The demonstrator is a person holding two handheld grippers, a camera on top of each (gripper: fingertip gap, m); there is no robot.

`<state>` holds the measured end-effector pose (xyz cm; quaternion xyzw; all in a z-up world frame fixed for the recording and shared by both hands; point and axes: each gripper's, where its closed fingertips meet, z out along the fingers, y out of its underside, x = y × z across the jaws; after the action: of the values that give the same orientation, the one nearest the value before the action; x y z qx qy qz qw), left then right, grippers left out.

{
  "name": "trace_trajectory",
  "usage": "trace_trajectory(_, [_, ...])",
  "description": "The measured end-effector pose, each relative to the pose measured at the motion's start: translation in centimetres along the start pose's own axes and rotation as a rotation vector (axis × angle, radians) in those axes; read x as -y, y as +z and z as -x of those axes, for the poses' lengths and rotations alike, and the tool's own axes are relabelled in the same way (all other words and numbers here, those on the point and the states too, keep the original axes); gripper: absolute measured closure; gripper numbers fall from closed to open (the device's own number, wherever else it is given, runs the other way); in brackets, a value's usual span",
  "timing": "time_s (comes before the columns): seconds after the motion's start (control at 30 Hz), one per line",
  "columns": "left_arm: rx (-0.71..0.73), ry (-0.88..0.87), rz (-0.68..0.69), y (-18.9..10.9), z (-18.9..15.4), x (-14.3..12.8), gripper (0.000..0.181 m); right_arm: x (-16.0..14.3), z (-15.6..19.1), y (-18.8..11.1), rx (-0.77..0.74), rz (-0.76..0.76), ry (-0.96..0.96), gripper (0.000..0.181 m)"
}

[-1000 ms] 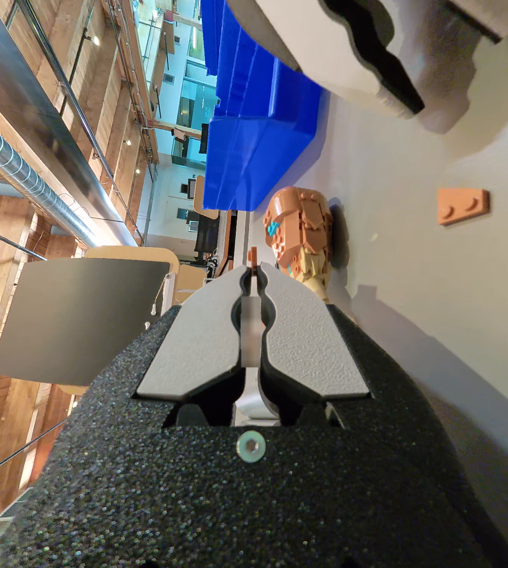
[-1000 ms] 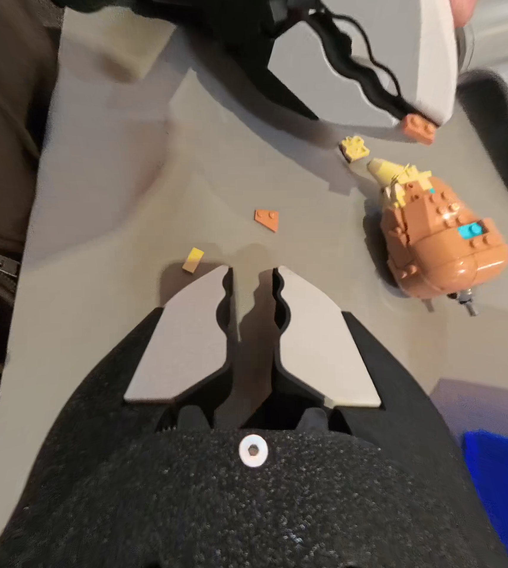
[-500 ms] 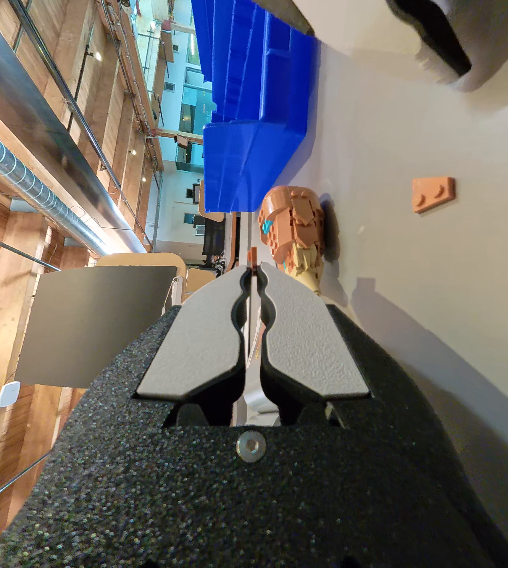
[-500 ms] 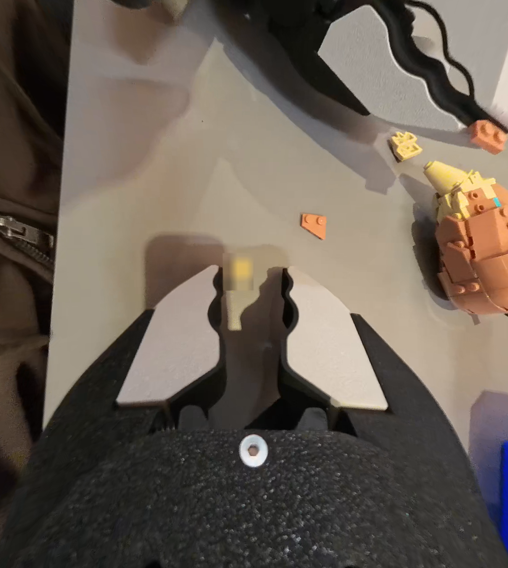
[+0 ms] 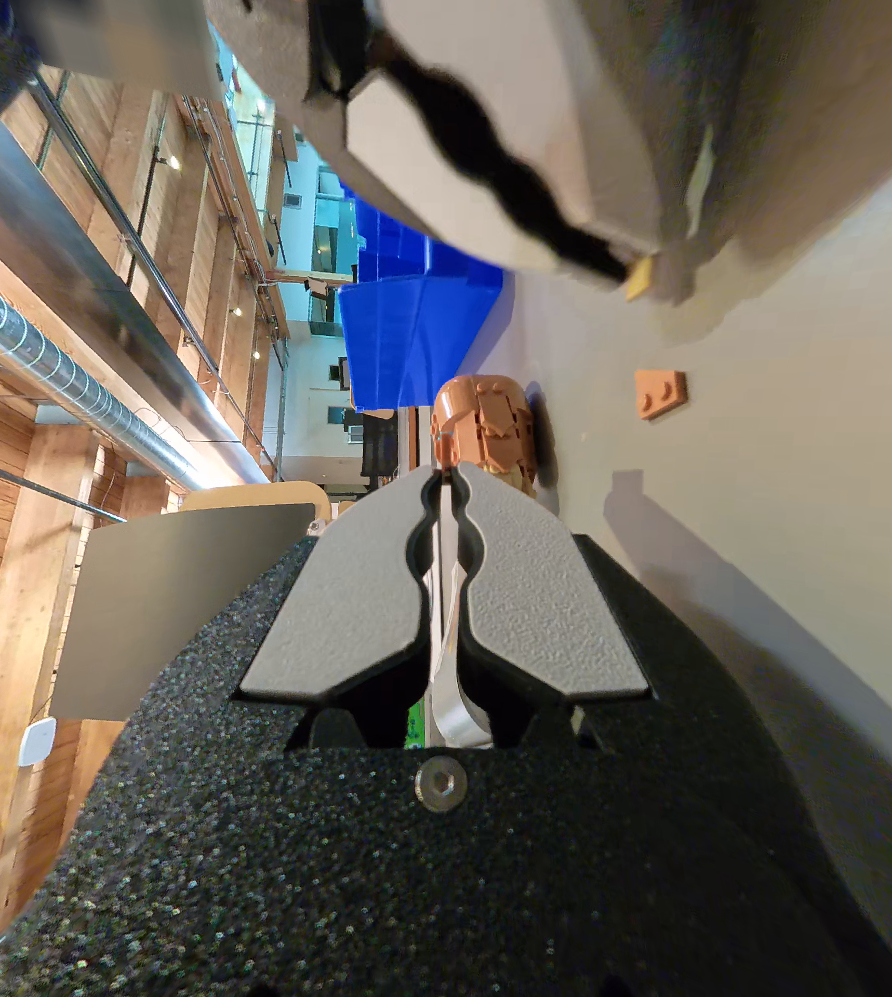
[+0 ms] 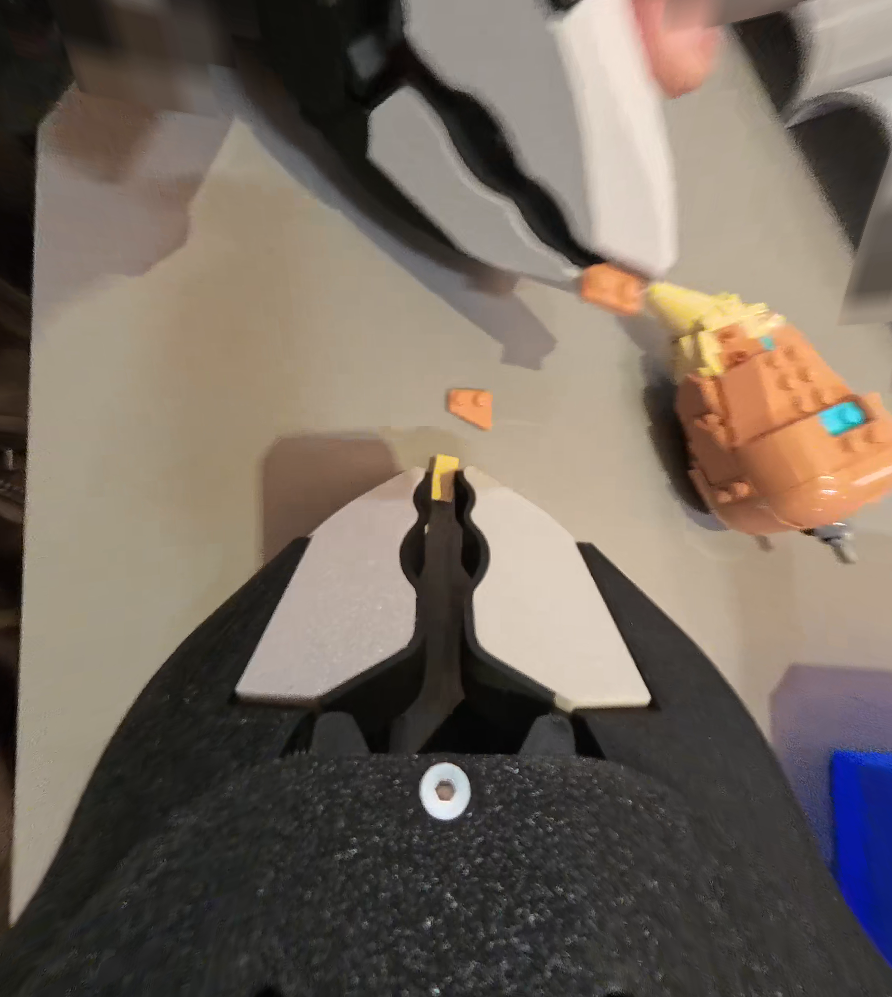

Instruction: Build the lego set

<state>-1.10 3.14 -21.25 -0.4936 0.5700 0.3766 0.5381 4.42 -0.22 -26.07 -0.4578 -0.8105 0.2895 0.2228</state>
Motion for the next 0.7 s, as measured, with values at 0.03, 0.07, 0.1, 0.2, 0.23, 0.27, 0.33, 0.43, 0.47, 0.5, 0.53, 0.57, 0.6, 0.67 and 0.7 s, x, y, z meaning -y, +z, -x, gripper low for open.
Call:
trace_trajectory(0.03, [0.001, 0.001, -0.004, 0.0, 0.0, 0.1, 0.178, 0.6, -0.7, -0.5, -0.010, -0.033, 0.015, 0.173])
trace_trajectory(0.07, [0.003, 0.002, -0.008, 0.0, 0.0, 0.2, 0.178, 1.4, -1.4, -1.0, -0.024, -0.067, 0.030, 0.173])
trace_trajectory(0.1, [0.007, 0.004, -0.012, 0.0, 0.0, 0.4, 0.178, 2.1, -2.1, -1.5, -0.036, -0.098, 0.038, 0.173])
trace_trajectory(0.2, [0.013, 0.005, -0.033, -0.1, 0.1, 0.9, 0.178, 3.9, -3.2, -2.7, -0.044, -0.165, 0.036, 0.173])
trace_trajectory(0.23, [0.016, 0.007, -0.036, -0.2, 0.1, 1.0, 0.178, 4.3, -3.4, -2.9, -0.043, -0.177, 0.034, 0.173])
trace_trajectory(0.27, [0.019, 0.009, -0.040, -0.2, 0.2, 1.2, 0.178, 4.6, -3.5, -3.0, -0.039, -0.188, 0.029, 0.174])
trace_trajectory(0.33, [0.020, 0.014, -0.050, -0.2, 0.1, 1.5, 0.178, 5.1, -3.6, -2.9, -0.031, -0.195, 0.026, 0.173])
trace_trajectory(0.43, [0.020, 0.027, -0.062, -0.3, 0.0, 1.9, 0.178, 5.1, -3.5, -2.5, -0.017, -0.177, 0.022, 0.173])
trace_trajectory(0.47, [0.022, 0.028, -0.066, -0.3, 0.1, 2.0, 0.178, 5.0, -3.4, -2.3, -0.005, -0.166, 0.024, 0.173])
trace_trajectory(0.5, [0.022, 0.028, -0.068, -0.3, 0.1, 2.1, 0.178, 4.9, -3.3, -2.2, 0.007, -0.157, 0.032, 0.173])
trace_trajectory(0.53, [0.022, 0.031, -0.069, -0.3, 0.1, 2.1, 0.178, 4.9, -3.3, -2.1, 0.017, -0.156, 0.038, 0.174])
trace_trajectory(0.57, [0.023, 0.033, -0.070, -0.4, 0.1, 2.2, 0.178, 4.9, -3.2, -2.1, 0.025, -0.157, 0.044, 0.174])
trace_trajectory(0.6, [0.024, 0.033, -0.072, -0.4, 0.1, 2.3, 0.178, 5.0, -3.3, -2.2, 0.030, -0.159, 0.050, 0.174])
trace_trajectory(0.67, [0.023, 0.032, -0.076, -0.4, 0.1, 2.4, 0.178, 5.0, -3.2, -2.2, 0.040, -0.157, 0.057, 0.174])
trace_trajectory(0.7, [0.022, 0.034, -0.076, -0.3, 0.1, 2.4, 0.178, 5.0, -3.2, -2.2, 0.043, -0.155, 0.059, 0.174])
